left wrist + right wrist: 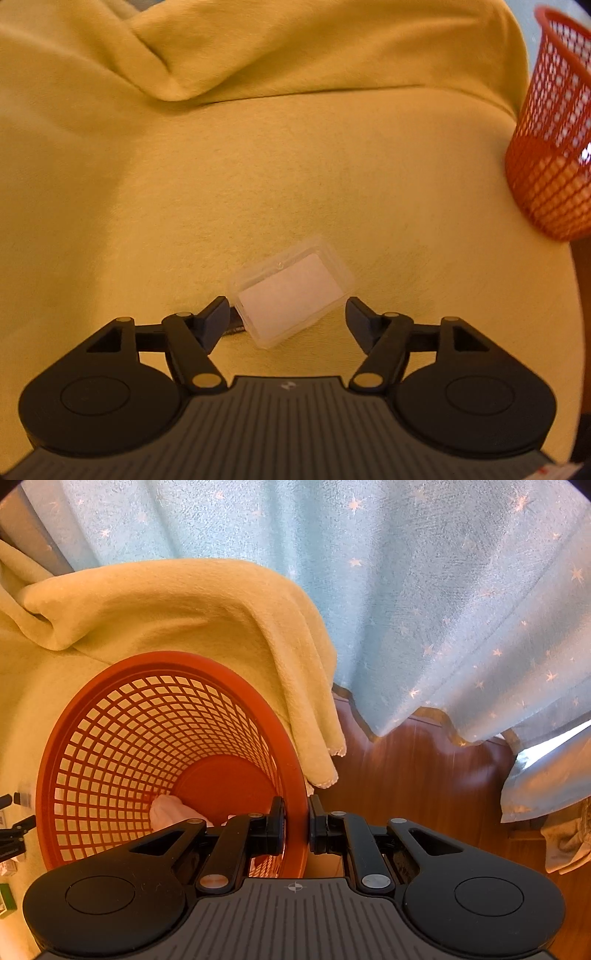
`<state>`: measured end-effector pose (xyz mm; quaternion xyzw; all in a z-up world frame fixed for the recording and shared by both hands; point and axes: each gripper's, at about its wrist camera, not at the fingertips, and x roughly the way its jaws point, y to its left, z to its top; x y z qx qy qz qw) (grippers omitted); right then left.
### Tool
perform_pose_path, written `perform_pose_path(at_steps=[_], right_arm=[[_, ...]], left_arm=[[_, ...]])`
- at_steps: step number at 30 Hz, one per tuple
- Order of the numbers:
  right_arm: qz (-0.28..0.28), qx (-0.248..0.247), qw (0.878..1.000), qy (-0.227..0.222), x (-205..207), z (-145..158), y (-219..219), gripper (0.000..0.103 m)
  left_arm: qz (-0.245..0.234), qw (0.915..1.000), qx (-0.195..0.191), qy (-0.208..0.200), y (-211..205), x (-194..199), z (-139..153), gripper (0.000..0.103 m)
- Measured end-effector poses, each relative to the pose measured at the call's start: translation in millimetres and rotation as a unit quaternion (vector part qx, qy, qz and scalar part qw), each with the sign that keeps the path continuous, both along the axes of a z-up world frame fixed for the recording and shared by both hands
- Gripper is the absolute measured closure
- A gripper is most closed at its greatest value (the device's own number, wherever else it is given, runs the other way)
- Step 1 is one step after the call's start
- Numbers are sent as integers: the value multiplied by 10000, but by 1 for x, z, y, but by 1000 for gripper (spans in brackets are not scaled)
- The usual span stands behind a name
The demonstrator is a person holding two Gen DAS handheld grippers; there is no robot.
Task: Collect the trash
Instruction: 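Move the left gripper to the clear plastic box and grasp it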
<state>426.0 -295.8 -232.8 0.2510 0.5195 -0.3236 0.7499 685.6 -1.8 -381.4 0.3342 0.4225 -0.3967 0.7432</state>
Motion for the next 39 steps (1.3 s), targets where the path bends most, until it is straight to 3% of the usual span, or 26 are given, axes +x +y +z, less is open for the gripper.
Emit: perform_pose_path(at_steps=[9, 19, 22, 25, 27, 29, 33, 39], right_arm=[[-46, 42, 10000, -12, -2, -1, -3, 94], [-47, 65, 10000, -2, -2, -3, -4, 94], [-50, 78, 10000, -6, -2, -4, -4, 94], [-39, 77, 10000, -14, -3, -4, -5, 94], [-48, 85, 10000, -15, -4, -4, -5, 94], [-64, 100, 9999, -20, -4, -5, -5, 94], [-67, 113, 9999, -18, -5, -5, -5, 93], [26, 87, 10000, -15, -4, -5, -4, 93]], left_arm=[[-558, 9973, 382, -301, -16, 8, -28, 30], [-704, 9966, 417, 38, -39, 20, -31, 28], [-890, 9953, 383, -98, -43, 18, -32, 16], [-1118, 9923, 525, -10, -48, 19, -38, 16], [-1063, 9921, 645, 173, -49, 23, -44, 31], [-919, 9932, 647, 302, -47, 22, -44, 35], [-503, 9957, 512, 583, -41, 14, -39, 35], [-473, 9965, 444, 536, -49, 6, -41, 28]])
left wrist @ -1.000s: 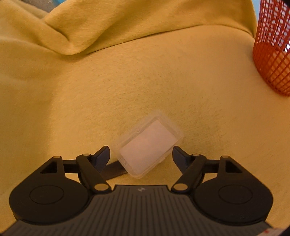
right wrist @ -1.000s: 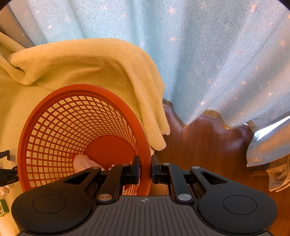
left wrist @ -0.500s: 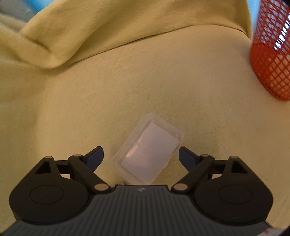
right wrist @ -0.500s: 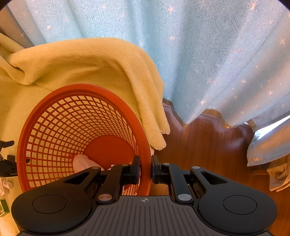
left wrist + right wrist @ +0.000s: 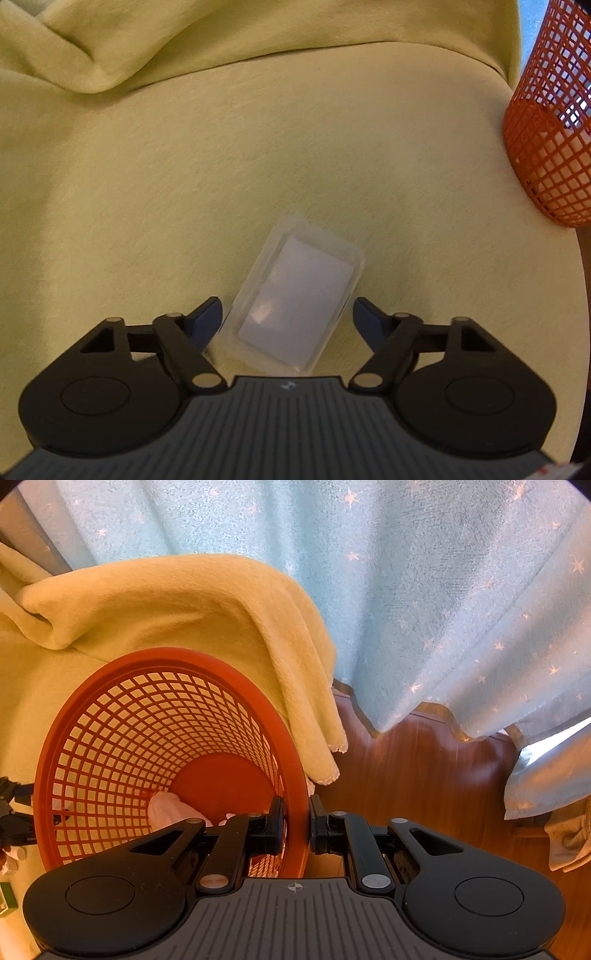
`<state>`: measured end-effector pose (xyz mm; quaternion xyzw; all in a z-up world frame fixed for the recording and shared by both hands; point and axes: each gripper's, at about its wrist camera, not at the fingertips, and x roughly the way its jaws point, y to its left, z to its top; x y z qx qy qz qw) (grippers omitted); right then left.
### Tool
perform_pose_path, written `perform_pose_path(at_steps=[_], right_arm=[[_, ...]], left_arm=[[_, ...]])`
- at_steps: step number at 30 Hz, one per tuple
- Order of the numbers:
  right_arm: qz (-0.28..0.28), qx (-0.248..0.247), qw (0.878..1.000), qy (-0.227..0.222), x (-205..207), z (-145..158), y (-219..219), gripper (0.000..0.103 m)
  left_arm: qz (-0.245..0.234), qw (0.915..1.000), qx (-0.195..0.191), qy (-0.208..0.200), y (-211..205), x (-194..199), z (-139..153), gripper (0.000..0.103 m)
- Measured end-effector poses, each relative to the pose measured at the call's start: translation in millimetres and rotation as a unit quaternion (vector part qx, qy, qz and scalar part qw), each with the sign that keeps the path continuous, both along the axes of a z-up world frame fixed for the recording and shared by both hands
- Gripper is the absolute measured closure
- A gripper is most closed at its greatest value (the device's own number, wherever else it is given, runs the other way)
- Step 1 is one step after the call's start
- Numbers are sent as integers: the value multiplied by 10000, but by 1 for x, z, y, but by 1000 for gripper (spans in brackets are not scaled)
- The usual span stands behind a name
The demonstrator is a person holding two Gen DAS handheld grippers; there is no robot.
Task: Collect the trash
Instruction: 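Move the left gripper to the clear plastic box and grasp it, then carry the clear plastic box with the left gripper and release it into the basket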
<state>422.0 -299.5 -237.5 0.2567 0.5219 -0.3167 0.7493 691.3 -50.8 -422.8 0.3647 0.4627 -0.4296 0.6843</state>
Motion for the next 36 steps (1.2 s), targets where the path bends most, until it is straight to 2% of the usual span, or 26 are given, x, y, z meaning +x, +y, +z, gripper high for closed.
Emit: perform_pose_path(at_steps=[1, 2, 3, 4, 8, 12, 17, 22, 27, 31, 36], right_arm=[[15, 3, 10000, 0, -1, 0, 0, 93], [27, 9, 10000, -4, -2, 0, 1, 94], [43, 18, 10000, -1, -2, 0, 2, 94], [78, 26, 10000, -8, -2, 1, 3, 94], [121, 242, 9996, -90, -4, 7, 7, 95], [-56, 532, 9979, -375, -7, 11, 6, 96], [-164, 779, 9948, -629, -5, 16, 8, 96], [-27, 713, 9955, -628, 1, 20, 15, 96], [410, 374, 9973, -484, 5, 18, 26, 96], [486, 345, 9973, -431, 1, 17, 30, 96], [830, 66, 9963, -229, 3, 16, 45, 95]], left_arm=[[-3, 10000, -8, 22, -2, 1, -1, 29], [-11, 10000, 12, 24, -3, 0, -2, 41], [-12, 10000, 42, 31, -4, -2, -2, 47], [46, 10000, 53, 30, -4, -2, -2, 48], [550, 9985, -20, 79, 4, -4, 7, 49], [1195, 9923, -219, 235, 21, -11, 26, 49], [1576, 9862, -391, 318, 40, -32, 60, 49], [1996, 9776, -510, 430, 56, -56, 97, 49], [2115, 9734, -742, 466, 56, -85, 140, 49], [2072, 9719, -981, 539, 44, -106, 173, 49], [2078, 9677, -1271, 652, 20, -125, 201, 49]])
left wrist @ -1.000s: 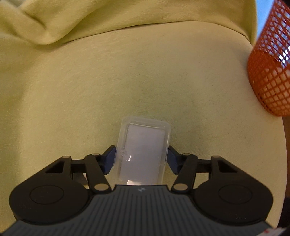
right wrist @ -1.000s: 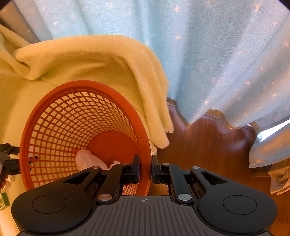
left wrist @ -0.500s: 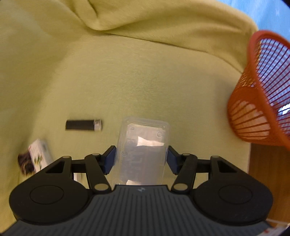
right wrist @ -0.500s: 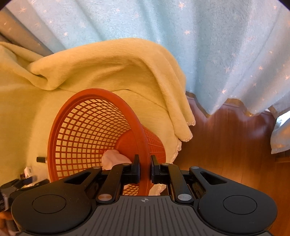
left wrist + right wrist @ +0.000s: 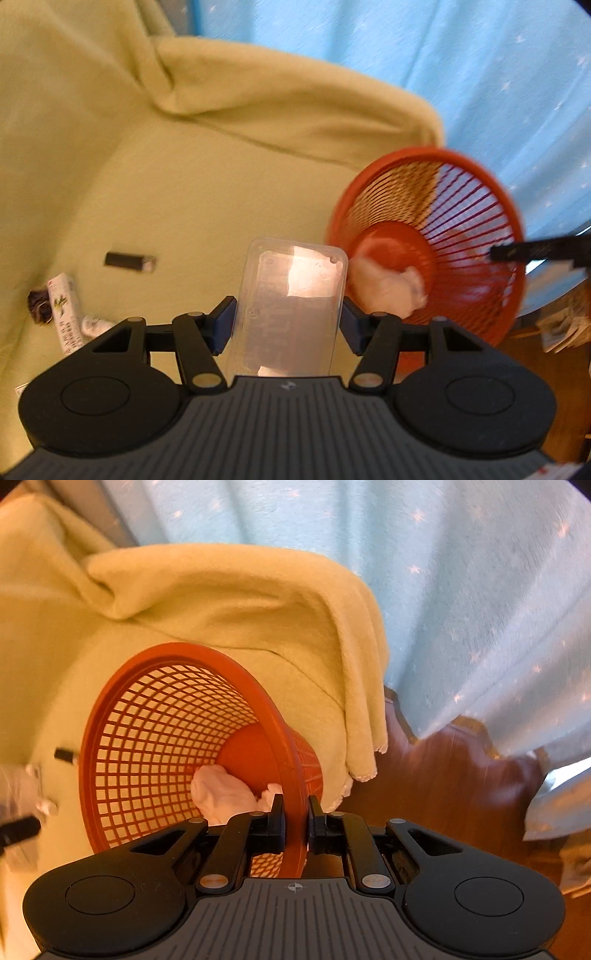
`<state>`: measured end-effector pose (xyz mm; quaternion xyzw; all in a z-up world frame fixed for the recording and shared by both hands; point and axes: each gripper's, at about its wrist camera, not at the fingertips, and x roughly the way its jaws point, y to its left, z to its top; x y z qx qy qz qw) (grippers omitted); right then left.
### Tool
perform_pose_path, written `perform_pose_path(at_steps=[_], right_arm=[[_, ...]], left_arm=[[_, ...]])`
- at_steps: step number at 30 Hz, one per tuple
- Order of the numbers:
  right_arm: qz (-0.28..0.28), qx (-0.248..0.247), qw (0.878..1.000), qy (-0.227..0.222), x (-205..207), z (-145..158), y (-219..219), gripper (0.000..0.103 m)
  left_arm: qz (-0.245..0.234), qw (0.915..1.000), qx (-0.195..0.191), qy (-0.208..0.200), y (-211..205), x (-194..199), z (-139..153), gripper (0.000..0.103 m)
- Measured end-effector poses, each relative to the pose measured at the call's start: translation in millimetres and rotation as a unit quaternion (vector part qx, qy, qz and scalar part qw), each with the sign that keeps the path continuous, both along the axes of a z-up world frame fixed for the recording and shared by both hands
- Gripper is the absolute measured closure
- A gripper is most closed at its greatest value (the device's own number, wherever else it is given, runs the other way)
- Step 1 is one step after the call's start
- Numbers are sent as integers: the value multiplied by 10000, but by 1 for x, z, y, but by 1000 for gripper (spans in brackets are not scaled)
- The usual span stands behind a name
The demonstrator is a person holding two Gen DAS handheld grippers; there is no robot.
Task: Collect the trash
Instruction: 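Carry the clear plastic box with the left gripper and release it into the basket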
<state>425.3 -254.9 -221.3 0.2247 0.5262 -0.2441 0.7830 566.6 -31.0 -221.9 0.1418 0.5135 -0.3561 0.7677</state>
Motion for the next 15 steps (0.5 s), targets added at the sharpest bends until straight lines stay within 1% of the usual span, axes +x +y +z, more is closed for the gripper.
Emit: perform_pose_path(at_steps=[2, 6, 15], right_arm=[[146, -163, 9997, 76, 2, -1, 7, 95], [227, -244, 9994, 123, 4, -1, 13, 95], [355, -364, 9986, 118, 7, 0, 15, 95]], left_arm=[[-13, 9999, -82, 69, -10, -4, 4, 49], [-127, 9998, -115, 68, -26, -13, 8, 49], [-151, 9997, 80, 166, -39, -23, 1, 49]])
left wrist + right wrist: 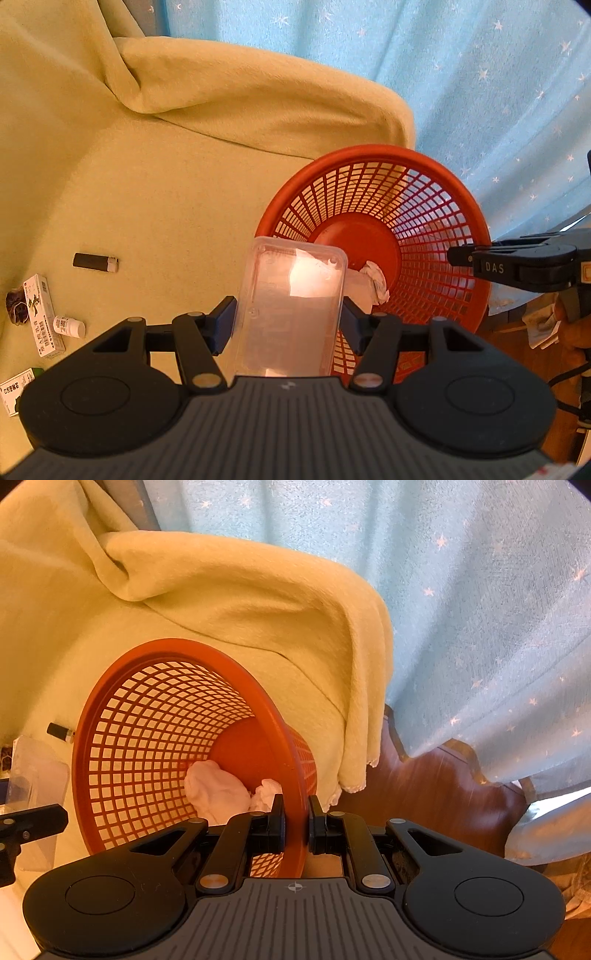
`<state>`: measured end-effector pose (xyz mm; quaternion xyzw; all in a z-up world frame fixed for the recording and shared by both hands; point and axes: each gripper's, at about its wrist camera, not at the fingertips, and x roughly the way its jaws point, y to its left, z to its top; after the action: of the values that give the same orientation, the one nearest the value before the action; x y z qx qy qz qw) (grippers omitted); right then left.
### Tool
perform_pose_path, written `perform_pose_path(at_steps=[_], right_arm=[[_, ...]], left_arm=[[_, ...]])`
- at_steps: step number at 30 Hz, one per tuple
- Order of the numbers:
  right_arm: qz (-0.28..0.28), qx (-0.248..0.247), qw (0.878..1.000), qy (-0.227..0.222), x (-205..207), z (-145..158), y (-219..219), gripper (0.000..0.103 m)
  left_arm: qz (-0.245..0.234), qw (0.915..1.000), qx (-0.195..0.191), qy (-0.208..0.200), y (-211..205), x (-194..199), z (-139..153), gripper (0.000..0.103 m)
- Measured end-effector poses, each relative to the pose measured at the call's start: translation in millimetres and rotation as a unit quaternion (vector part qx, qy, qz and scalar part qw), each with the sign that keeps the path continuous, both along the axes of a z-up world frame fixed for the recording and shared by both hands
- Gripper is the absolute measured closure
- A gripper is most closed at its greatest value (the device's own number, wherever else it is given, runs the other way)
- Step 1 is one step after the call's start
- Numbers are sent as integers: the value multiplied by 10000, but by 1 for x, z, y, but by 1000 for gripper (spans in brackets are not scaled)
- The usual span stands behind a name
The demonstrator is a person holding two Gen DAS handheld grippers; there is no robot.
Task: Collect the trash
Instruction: 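Carry the clear plastic box with the left gripper and release it into the basket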
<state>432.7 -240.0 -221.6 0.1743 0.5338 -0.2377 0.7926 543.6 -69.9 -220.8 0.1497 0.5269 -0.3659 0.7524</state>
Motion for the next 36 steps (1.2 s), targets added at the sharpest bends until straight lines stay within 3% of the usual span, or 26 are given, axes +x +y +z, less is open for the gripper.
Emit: perform_pose_path(at_steps=[32, 36], right_arm=[[90, -40, 9999, 91, 14, 3, -6, 95], [125, -74, 9998, 106, 17, 3, -5, 95]], left_arm=[[-114, 9998, 126, 95, -39, 3, -16, 48], [-142, 9999, 48, 12, -39, 3, -12, 44]])
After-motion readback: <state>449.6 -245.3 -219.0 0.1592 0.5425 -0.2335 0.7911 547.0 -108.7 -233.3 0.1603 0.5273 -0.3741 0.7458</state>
